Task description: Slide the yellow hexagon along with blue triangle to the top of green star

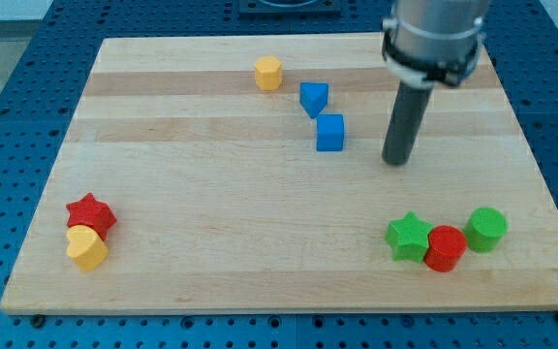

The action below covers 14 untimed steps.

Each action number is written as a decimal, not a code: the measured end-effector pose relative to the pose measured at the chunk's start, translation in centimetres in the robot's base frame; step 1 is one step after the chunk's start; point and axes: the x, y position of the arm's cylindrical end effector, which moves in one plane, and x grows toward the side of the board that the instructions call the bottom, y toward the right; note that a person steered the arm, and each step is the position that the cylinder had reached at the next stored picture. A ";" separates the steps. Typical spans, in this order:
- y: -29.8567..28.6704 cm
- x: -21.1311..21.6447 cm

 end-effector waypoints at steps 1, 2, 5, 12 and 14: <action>-0.8 -8.1; -5.0 -16.2; -16.9 -19.7; -9.4 -8.7; -4.9 -4.6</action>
